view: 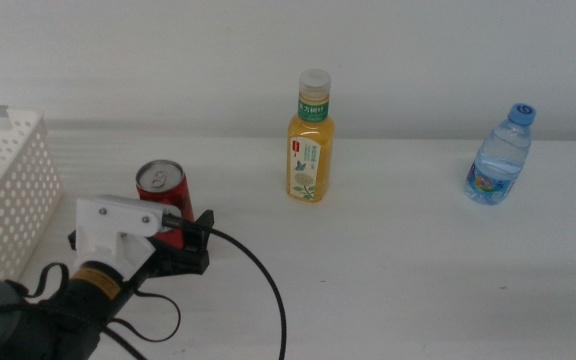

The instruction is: Use arms to grab the bottles and put them into the dustbin to the left of the table.

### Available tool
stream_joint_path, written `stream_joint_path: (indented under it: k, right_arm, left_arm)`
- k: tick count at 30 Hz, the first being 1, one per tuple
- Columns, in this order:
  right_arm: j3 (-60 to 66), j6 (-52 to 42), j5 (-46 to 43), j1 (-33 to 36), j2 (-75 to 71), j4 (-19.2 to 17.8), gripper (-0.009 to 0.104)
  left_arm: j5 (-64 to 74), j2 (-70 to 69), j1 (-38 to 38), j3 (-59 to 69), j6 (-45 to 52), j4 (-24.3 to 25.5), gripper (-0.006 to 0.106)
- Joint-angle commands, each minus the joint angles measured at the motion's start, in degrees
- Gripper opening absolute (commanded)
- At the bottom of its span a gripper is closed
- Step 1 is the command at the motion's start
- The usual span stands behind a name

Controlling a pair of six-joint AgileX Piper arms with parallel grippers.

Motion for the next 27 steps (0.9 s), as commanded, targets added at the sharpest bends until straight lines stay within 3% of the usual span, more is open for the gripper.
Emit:
stream_joint_path:
  k: [1,27]
  right_arm:
    - [2.47,-0.14,-0.38,-0.22,-2.30,0.00,0.079]
    - [2.47,-0.14,-0.38,-0.22,-2.30,0.00,0.079]
  left_arm:
    - [0.56,0.56,-0.40,-1.16,-0.60,0.09,0.094]
    - [3.75,5.27,-0.40,-7.94,0.13,-0.41,0.094]
